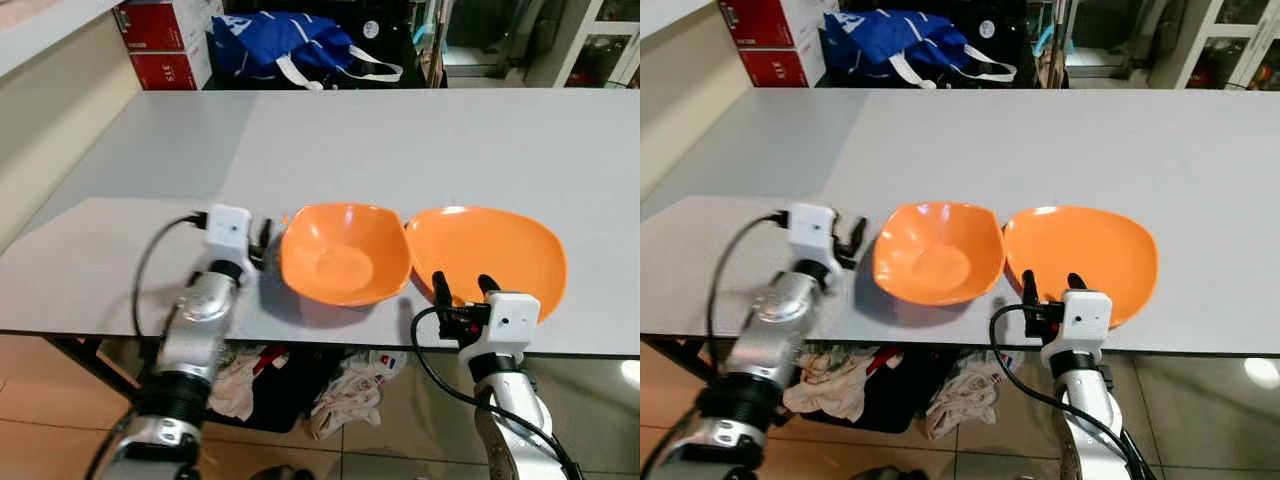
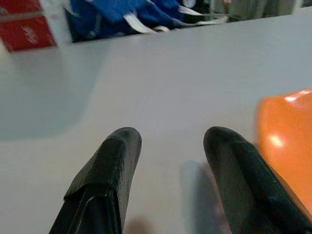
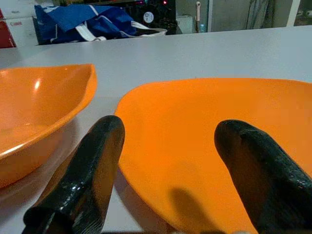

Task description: Setting the table

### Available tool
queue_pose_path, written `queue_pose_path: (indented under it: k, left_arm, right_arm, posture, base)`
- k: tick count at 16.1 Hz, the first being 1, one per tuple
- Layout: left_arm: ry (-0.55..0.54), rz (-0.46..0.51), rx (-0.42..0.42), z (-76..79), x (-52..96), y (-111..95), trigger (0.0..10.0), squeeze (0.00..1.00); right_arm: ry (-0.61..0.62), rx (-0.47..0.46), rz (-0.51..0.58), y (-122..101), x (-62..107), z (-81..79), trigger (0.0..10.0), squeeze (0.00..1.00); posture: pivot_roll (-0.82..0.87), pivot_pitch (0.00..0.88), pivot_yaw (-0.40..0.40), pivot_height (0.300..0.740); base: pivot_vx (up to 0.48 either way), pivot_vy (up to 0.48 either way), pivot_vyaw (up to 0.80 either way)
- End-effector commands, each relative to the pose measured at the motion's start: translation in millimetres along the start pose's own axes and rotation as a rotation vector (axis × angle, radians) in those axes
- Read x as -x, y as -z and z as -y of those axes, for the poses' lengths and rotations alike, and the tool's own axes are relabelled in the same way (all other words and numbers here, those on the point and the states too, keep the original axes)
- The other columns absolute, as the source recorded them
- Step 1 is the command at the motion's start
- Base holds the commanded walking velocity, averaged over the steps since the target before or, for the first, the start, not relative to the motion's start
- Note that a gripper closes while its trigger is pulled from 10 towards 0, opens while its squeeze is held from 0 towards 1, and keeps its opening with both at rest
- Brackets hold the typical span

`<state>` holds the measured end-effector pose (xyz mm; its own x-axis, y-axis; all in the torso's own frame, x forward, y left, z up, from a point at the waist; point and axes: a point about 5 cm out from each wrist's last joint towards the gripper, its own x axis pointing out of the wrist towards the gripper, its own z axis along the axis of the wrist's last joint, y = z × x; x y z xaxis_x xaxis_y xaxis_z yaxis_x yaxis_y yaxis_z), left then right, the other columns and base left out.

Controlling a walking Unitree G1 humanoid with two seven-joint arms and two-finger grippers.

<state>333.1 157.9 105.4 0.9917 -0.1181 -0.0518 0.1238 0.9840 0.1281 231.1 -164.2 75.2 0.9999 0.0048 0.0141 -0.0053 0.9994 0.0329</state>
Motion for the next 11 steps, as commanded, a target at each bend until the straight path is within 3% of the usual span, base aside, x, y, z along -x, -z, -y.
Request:
queue_pose_path:
  k: [1,2,4,6,8,11]
  left_arm:
    - [-0.049,0.036,-0.049,-12.7,3.7,-5.7,10.0,0.00]
    - [-0.088,0.040,-0.051,-24.8,11.0,-4.6,10.0,0.00]
    - [-0.071,0.038,-0.050,-26.3,18.0,-2.0,10.0,0.00]
    - [-0.029,0.078,-0.027,-18.5,22.9,-8.4,10.0,0.00]
    - [0.022,0.119,-0.028,-2.8,14.7,-23.5,10.0,0.00]
    - [0.075,0.126,-0.005,10.6,8.9,-29.6,10.0,0.00]
  right_arm:
    - [-0.009,0.006,0.014,-3.4,-1.1,-1.9,10.0,0.00]
    - [-0.009,0.004,0.014,-2.7,-0.9,-1.6,10.0,0.00]
    - [-0.011,0.002,0.011,-1.6,-0.8,-1.4,10.0,0.00]
    - [-0.013,0.002,0.007,-0.4,-2.0,-0.3,10.0,0.00]
    - [-0.015,0.002,0.005,0.3,-5.9,0.3,10.0,0.00]
    - [-0.013,-0.002,0.009,-0.5,-8.6,0.3,10.0,0.00]
  posture:
    - [-0.07,0.000,0.088,0.740]
    - [-0.06,0.000,0.085,0.740]
    - [-0.05,0.000,0.082,0.740]
    - [-0.04,0.000,0.077,0.740]
    - [-0.04,0.000,0.075,0.740]
    - [-0.04,0.000,0.076,0.740]
  base:
    - [0.000,0.000,0.00]
    - [0.000,0.000,0.00]
    - [0.000,0.000,0.00]
    - [0.000,0.000,0.00]
    - [0.000,0.000,0.00]
    - [0.000,0.000,0.00]
